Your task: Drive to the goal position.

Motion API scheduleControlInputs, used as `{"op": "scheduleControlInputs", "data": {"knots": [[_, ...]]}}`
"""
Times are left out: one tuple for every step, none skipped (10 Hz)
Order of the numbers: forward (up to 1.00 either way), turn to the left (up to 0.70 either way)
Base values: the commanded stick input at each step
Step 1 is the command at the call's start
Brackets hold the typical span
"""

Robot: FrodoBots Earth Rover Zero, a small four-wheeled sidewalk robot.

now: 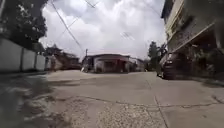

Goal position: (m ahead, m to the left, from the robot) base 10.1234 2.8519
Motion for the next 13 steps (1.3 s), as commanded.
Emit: {"op": "scheduleControlInputs", "data": {"knots": [[0.50,0.01],[0.50,0.01],[0.50,0.01],[0.50,0.01],[0.50,0.01],[0.50,0.01],[0.50,0.01],[0.50,0.01],[0.50,0.01],[0.50,0.01],[0.50,0.01],[0.50,0.01],[0.50,0.01]]}}
